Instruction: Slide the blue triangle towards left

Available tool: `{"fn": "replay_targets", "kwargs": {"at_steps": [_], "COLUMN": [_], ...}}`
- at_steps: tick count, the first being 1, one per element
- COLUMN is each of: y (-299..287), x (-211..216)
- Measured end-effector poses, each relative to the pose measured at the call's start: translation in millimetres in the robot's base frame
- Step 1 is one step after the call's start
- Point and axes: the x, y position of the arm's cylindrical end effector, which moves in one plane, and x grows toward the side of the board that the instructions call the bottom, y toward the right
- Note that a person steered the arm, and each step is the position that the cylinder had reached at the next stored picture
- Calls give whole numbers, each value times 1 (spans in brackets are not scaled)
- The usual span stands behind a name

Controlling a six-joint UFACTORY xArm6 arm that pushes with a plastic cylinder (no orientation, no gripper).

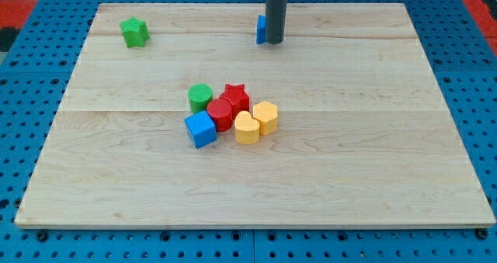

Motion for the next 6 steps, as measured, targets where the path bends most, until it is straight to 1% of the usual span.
{"fn": "replay_targets", "kwargs": {"at_steps": [1,2,3,4,5,6], "y": [40,25,-4,-51,-78,-78], "x": [-14,-27,0,-6,-13,24]}}
